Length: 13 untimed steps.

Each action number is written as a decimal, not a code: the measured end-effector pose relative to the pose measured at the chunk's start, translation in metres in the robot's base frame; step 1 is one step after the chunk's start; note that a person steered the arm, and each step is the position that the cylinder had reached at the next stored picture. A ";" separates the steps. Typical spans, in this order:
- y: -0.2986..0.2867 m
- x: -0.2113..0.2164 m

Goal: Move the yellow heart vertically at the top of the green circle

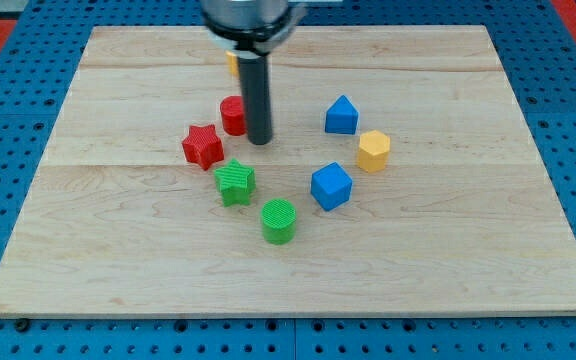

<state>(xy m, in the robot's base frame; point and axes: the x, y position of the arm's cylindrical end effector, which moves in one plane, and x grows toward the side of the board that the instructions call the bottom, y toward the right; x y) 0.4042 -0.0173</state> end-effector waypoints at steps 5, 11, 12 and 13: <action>0.012 -0.165; -0.067 -0.135; -0.073 -0.119; -0.054 -0.105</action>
<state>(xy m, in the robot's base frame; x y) 0.2991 -0.0710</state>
